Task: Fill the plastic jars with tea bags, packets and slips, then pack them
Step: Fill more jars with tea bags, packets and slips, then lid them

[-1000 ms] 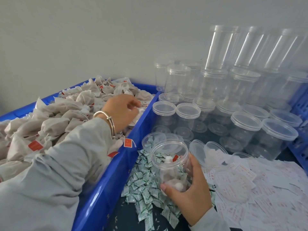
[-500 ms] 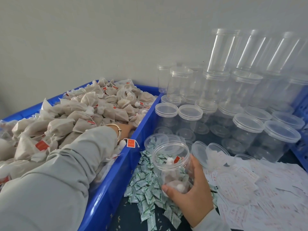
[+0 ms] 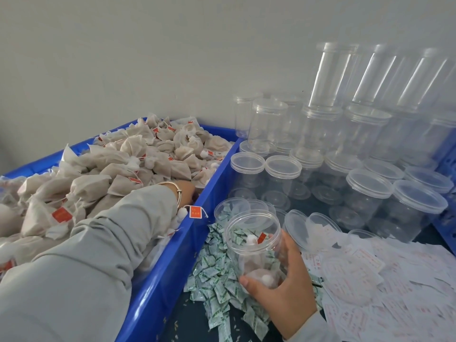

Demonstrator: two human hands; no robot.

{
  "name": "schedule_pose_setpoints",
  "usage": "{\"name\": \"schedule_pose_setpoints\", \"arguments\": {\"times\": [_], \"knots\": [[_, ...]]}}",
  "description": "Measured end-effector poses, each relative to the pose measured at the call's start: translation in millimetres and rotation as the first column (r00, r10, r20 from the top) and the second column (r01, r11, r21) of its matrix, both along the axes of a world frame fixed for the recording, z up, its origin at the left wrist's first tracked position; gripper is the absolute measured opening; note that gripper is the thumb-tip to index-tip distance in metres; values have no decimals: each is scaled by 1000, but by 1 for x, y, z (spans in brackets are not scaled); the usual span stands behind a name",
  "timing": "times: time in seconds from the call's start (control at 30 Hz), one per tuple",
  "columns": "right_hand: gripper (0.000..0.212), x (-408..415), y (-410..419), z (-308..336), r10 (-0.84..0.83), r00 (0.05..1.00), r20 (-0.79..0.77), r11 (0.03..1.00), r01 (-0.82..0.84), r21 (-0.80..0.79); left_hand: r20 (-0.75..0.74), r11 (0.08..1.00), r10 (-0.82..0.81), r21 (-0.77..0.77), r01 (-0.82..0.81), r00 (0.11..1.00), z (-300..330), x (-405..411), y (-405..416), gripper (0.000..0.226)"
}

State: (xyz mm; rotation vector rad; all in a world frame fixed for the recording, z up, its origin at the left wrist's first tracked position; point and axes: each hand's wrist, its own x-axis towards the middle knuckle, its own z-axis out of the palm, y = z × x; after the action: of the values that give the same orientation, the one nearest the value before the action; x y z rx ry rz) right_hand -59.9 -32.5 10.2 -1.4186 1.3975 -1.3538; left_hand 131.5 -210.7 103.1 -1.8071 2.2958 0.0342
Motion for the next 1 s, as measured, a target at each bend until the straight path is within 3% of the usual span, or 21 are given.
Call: {"name": "schedule_pose_setpoints", "arguments": {"times": [0.03,0.1,0.2,0.3,0.37,0.43,0.5,0.57,0.7,0.77,1.0], "knots": [[106,0,0,0,-2,1000,0,1000,2,-4,-83,999,0,-32,-3,997,1,0,-3,29],[106,0,-1,1,0,1000,0,1000,0,-4,-386,988,51,-114,-103,921,9,2,1,26],[106,0,0,1,12,1000,-4,1000,-12,1,-729,951,34,-188,-247,683,19,8,7,18],[106,0,0,1,5,1000,0,1000,-5,-2,-960,966,14,-59,-252,281,25,3,12,7],[105,0,-1,1,5,1000,9,1000,-5,-1,-998,983,56,52,-177,18,30,-5,19,10],[104,0,-1,1,-1,1000,12,1000,1,-4,-993,994,85,90,-69,-78,32,-15,30,12],[102,0,-1,0,-12,1000,13,1000,12,-9,-992,993,99,94,71,-80,31,-25,42,13],[103,0,-2,-1,-18,1000,9,1000,18,-18,-996,975,89,82,207,-25,29,-36,54,17],[101,0,-4,-2,-39,999,12,999,39,-33,-938,934,-190,-81,349,291,25,-49,77,29],[99,0,-4,-2,-33,999,19,999,33,-26,-858,894,-321,-135,427,401,23,-53,87,27],[96,2,-4,1,-69,997,35,998,69,-6,-803,866,-339,-63,496,490,15,-61,94,12]]}}
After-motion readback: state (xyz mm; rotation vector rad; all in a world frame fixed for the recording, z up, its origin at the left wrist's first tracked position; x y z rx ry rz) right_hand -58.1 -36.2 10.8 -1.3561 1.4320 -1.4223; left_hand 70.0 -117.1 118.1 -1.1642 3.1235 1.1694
